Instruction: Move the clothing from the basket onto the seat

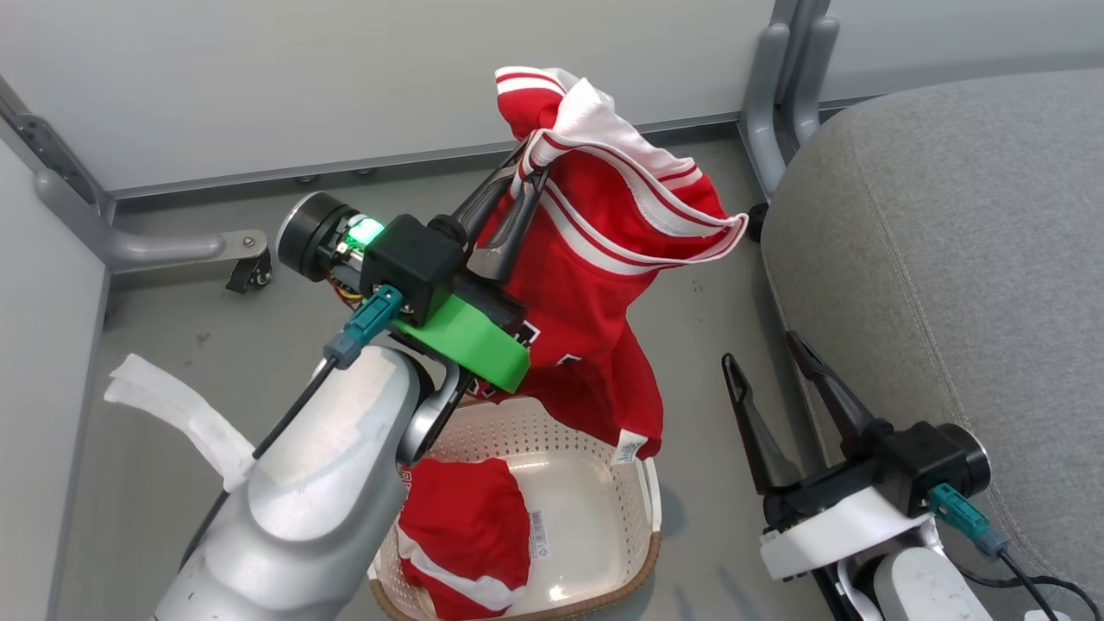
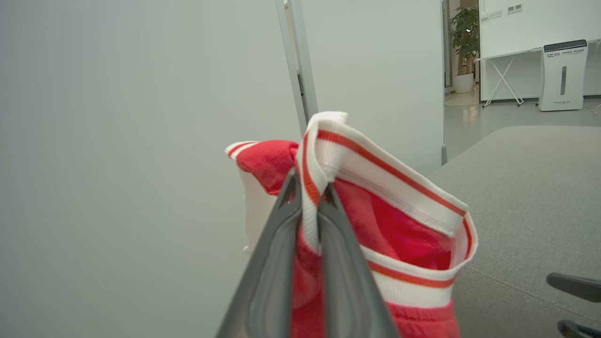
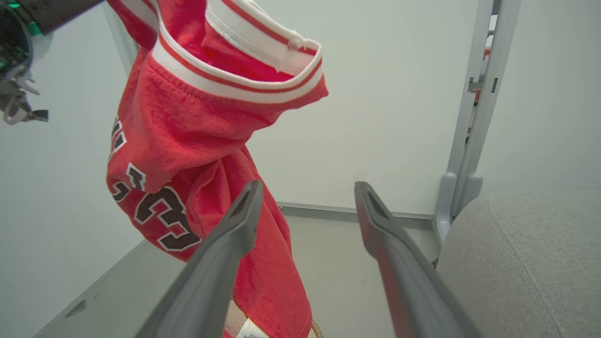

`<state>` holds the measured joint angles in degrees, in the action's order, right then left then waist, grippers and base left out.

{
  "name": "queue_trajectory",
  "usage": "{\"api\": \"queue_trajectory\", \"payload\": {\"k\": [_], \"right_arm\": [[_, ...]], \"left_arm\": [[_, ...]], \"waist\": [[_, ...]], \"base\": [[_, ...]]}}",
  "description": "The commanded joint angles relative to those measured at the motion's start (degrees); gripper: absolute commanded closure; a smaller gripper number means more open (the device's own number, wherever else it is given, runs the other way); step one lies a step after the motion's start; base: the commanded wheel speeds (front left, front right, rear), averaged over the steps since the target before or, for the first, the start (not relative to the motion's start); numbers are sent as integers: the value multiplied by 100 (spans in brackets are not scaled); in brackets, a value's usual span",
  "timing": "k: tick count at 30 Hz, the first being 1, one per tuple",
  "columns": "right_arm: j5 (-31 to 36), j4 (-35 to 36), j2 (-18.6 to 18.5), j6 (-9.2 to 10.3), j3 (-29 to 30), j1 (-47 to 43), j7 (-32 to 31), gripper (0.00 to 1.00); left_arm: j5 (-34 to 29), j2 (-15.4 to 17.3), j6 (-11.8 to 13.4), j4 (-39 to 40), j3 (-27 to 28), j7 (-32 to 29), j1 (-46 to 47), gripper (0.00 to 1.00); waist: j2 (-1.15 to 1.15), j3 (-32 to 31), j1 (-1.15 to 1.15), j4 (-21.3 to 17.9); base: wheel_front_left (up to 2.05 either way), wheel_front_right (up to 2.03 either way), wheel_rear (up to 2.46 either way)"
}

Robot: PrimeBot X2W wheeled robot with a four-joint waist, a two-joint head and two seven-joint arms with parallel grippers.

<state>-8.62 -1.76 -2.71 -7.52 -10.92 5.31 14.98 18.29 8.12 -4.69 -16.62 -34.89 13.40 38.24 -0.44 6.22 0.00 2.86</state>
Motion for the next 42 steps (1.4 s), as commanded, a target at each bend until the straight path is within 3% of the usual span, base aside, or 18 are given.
{"api": "queue_trajectory", "payload": {"k": [1, 21, 31, 42], "right_arm": [[-59, 29, -19, 6, -70, -62, 17, 0], [-1026, -276, -20, 6, -1143, 656, 17, 0], [-1779, -606, -20, 6, -1259, 1041, 17, 0], [-2136, -690, -20, 6, -1127, 1408, 17, 0]], "left_arm": [[48, -5, 33, 50, -6, -8, 90, 100], [80, -211, 20, 137, -366, 13, 104, 100], [101, -333, 39, 350, -600, 19, 130, 100], [232, -441, 155, 539, -799, 49, -58, 100]], "waist": [[44, -4, 0, 25], [44, 110, 0, 264], [44, 233, 0, 408], [44, 175, 0, 548]], "base": [[0, 0, 0], [0, 0, 0], [0, 0, 0], [0, 0, 0]]}}
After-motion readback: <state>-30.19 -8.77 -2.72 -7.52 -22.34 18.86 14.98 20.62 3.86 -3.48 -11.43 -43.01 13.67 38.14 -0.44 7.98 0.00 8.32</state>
